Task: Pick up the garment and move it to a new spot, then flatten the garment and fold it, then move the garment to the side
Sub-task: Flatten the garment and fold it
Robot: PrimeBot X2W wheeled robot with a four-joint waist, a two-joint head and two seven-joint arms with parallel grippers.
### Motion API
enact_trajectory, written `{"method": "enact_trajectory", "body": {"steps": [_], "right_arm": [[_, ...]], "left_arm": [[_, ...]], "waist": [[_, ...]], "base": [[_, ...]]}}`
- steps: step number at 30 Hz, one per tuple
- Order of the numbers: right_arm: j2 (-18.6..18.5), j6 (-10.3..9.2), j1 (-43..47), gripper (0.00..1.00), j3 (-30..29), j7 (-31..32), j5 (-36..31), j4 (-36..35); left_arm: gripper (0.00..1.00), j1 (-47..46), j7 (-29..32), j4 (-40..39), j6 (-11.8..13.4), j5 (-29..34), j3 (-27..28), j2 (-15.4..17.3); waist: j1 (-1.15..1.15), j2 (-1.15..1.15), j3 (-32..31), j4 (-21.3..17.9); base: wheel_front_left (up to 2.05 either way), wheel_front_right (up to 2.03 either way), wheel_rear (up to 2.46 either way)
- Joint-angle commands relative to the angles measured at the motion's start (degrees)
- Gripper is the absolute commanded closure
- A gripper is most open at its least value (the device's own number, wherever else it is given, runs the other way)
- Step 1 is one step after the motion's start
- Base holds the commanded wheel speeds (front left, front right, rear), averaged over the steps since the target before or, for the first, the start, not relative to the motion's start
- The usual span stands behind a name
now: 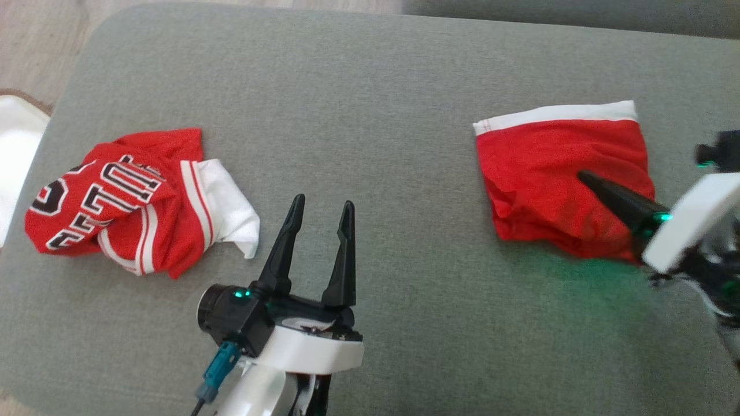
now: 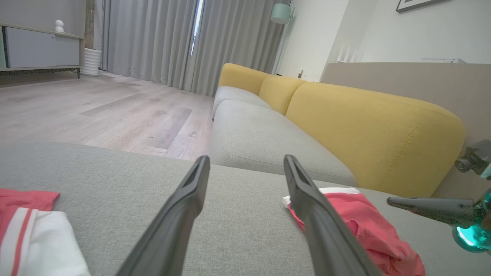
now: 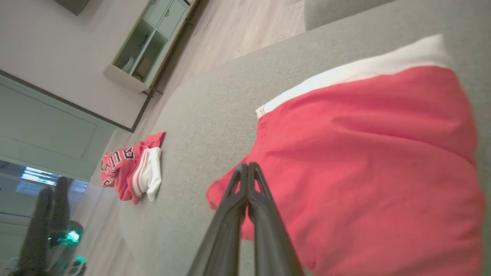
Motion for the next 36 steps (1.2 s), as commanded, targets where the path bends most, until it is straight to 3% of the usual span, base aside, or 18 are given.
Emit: {"method": "enact_trajectory", "body": {"steps": [1,4,9,15,19,20,21,22,28,31,36], "right_arm": [[-0.3,0.39,-2.6,1.00,3.5,-2.8,-3.5,0.4],[1.6,0.39,-4.0,1.00,8.1,-7.9,-7.7,6.2],[5.0,0.39,-3.7,1.00,14.0,-12.2,-8.7,12.9],[7.3,0.39,-0.7,1.00,21.3,-15.8,-5.3,15.3],[7.9,0.39,1.6,1.00,23.7,-22.4,-3.9,14.6],[8.0,0.39,2.1,0.93,24.0,-24.9,-4.0,14.0],[7.9,0.39,2.7,0.59,24.2,-27.6,-4.6,13.6],[7.7,0.39,3.2,0.00,24.1,-30.8,-5.8,13.5],[7.0,0.39,6.8,0.00,22.4,-46.0,-15.4,13.4],[7.7,0.39,8.4,0.00,18.4,-47.7,-23.2,13.3],[12.0,0.39,14.0,0.00,5.9,-47.9,-39.0,7.9]], "left_arm": [[0.00,-1.1,-0.3,-1.7,-0.2,0.3,1.4,0.0],[0.00,-1.1,-0.3,-1.5,-0.3,0.1,1.3,0.0],[0.00,-0.9,-0.3,-1.6,0.1,-0.1,1.2,0.0],[0.00,0.6,-0.3,-1.3,0.4,0.2,2.6,0.0],[0.00,2.5,-0.3,-0.9,0.7,0.4,3.6,0.0],[0.00,3.0,-0.3,-0.8,0.7,0.5,4.0,0.0],[0.00,3.7,-0.3,-0.7,0.8,0.8,4.6,0.0],[0.00,4.4,-0.3,-0.7,1.0,1.3,5.3,0.0],[0.00,9.4,-0.3,0.2,1.7,3.7,9.1,0.0],[0.00,11.3,-0.3,-0.2,1.6,5.0,10.4,0.0],[0.00,13.7,-0.3,-2.4,2.2,7.7,12.2,0.0]], "waist": [[0.01,0.00,0.0,0.8],[0.01,0.00,-0.1,1.4],[0.01,0.00,-0.6,2.0],[0.01,0.00,-2.8,0.7],[0.01,0.00,-5.6,-1.1],[0.01,0.00,-6.5,-1.7],[0.01,0.00,-7.4,-2.3],[0.01,0.00,-8.3,-3.1],[0.01,0.00,-12.3,-7.1],[0.01,0.00,-13.4,-8.8],[0.01,0.00,-14.8,-10.4]], "base": [[0.00,0.00,0.00],[0.00,0.00,0.00],[0.00,0.00,0.00],[0.00,0.00,0.00],[0.00,0.00,0.00],[0.00,0.00,0.00],[0.00,0.00,0.00],[0.00,0.00,0.00],[0.00,0.00,0.00],[0.00,0.00,0.00],[0.00,0.00,0.00]]}}
